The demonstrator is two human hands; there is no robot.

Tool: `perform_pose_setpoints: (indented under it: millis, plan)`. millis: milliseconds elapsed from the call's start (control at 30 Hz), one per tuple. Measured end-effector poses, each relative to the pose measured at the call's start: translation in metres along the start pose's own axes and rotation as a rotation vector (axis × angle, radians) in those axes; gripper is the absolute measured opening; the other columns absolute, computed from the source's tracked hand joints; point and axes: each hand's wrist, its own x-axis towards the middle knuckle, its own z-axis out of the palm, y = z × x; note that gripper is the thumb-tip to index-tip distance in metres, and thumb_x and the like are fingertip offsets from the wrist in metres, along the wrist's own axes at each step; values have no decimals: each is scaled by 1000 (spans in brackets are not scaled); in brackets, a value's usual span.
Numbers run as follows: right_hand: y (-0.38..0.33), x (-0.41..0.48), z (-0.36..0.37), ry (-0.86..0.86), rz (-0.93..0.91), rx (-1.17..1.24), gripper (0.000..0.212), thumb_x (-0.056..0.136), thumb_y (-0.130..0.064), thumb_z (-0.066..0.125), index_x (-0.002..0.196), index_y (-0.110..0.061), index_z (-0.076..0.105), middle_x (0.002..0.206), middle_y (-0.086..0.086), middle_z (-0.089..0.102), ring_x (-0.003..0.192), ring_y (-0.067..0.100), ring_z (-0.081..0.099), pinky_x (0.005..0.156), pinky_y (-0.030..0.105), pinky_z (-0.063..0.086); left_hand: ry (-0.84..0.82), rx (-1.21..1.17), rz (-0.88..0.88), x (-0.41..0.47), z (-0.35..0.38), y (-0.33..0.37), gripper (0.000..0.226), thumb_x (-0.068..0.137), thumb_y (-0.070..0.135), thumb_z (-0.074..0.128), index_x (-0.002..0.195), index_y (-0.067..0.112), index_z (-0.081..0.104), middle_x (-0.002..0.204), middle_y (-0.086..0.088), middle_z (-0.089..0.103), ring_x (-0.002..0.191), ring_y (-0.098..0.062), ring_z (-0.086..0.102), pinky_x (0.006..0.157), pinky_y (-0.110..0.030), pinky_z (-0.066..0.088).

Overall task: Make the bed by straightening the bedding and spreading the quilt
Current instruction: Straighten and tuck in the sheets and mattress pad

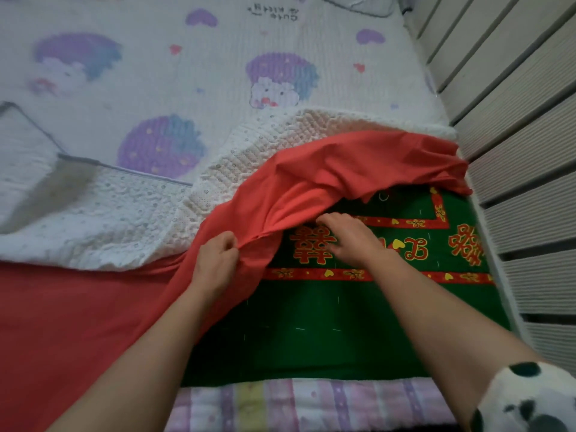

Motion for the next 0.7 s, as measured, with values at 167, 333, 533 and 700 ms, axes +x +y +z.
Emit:
perform_pose_setpoints:
  millis: [167, 333, 533, 700]
  plan:
    - [-23, 9, 4, 115, -137, -7, 104, 76, -37, 75, 151, -24, 6, 154, 3, 20, 139, 23, 28, 114, 41, 27, -104, -489, -143, -27, -14, 23, 22, 50, 9, 40, 67, -4, 47, 58, -6, 38, 50, -11, 34, 48, -25, 25]
    - [-51, 27, 4, 169, -169, 44, 110, 75, -40, 73, 152, -28, -4, 157, 9, 15, 144, 25, 18, 116, 48, 21, -271, -654, -157, -57, -26, 23, 44, 52, 16, 53, 90, -6, 56, 87, -14, 41, 78, -27, 32, 57, -32, 24]
    - [-61, 33, 0, 484, -319, -35, 37, 75, -11, 63, 111, -17, 58, 112, 8, 54, 100, 33, 51, 79, 43, 44, -444, -762, -222, -88, -33, 26, 35, 60, 22, 71, 91, 7, 64, 82, -15, 58, 71, -25, 52, 63, -29, 42]
    - [-31, -1, -6, 363, -430, -212, 20, 68, -20, 62, 88, -16, 62, 103, 4, 57, 96, 28, 49, 81, 38, 38, -496, 85, -106, -106, -24, 9, 30, 66, 32, 82, 84, 20, 61, 79, 11, 66, 68, 0, 62, 63, -16, 48]
